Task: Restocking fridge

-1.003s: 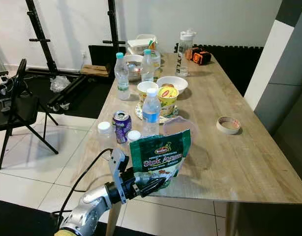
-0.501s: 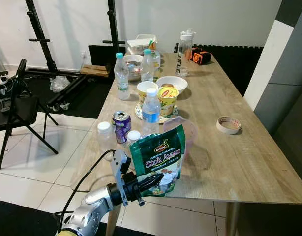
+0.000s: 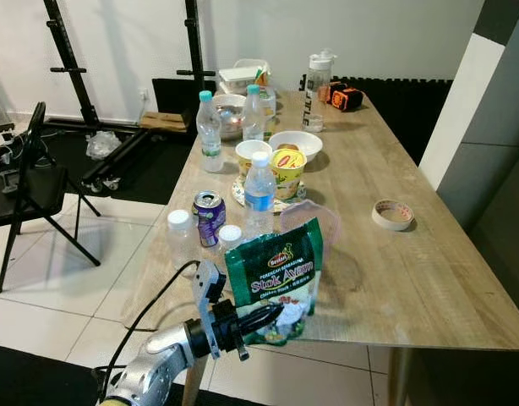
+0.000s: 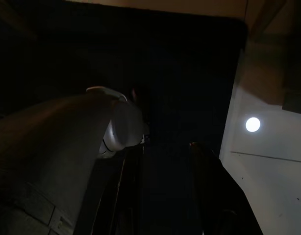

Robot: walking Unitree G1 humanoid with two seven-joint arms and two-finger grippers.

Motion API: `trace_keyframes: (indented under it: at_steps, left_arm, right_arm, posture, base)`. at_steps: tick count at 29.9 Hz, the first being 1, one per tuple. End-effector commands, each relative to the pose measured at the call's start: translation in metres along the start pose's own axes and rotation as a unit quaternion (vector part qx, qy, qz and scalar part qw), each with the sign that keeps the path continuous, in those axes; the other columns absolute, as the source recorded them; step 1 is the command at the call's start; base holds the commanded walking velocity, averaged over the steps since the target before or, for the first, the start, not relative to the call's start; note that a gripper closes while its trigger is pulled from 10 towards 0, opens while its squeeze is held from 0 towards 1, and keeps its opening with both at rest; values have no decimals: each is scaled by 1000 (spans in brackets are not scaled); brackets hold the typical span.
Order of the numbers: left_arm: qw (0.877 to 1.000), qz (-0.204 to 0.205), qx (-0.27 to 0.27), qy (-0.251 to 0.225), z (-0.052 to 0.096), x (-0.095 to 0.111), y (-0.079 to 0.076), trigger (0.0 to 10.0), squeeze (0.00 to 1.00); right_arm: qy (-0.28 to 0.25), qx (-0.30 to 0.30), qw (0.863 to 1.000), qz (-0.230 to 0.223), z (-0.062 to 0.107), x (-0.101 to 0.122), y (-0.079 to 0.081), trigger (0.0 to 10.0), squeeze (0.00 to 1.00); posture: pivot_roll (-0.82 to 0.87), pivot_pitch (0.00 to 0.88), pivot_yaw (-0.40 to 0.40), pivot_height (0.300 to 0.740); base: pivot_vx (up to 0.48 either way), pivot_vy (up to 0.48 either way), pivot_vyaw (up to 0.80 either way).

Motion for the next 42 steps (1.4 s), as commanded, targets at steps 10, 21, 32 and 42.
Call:
trace_keyframes:
  at_steps: [10, 21, 32, 42]
  left_arm:
    - [996, 3, -83, -15, 1, 26, -34, 10000, 0]
    - [998, 17, -39, 54, 27, -6, -30, 10000, 0]
    - [995, 50, -19, 82, 54, -27, -27, 10000, 0]
    - [988, 60, -20, 138, 87, -58, -33, 10000, 0]
  right_arm:
    - [-7, -4, 1000, -10, -1, 3, 0, 10000, 0]
    - [-4, 0, 1000, -8, -1, 2, 3, 10000, 0]
    - [-1, 1, 1000, -6, 0, 0, 2, 10000, 0]
    - [-2, 1, 1000, -6, 0, 1, 2, 10000, 0]
  posture:
    - [-107, 34, 12, 740]
    - [-93, 42, 12, 740]
    - [-91, 42, 3, 740]
    - [-88, 47, 3, 740]
  base:
    - [0, 0, 0]
    - [0, 0, 0]
    - [0, 0, 0]
    - [0, 0, 0]
Point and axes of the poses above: a point about 5 cm out from each wrist's last joint towards the gripper, its own z axis pointing back from the gripper into the wrist, its own x axis along the axis of the wrist's last joint, y = z × x, the point moved 5 cm from there along -z, pointing out of the wrist towards the gripper, and after that the axes turned 13 degrees about z, right-handed, at the moved point
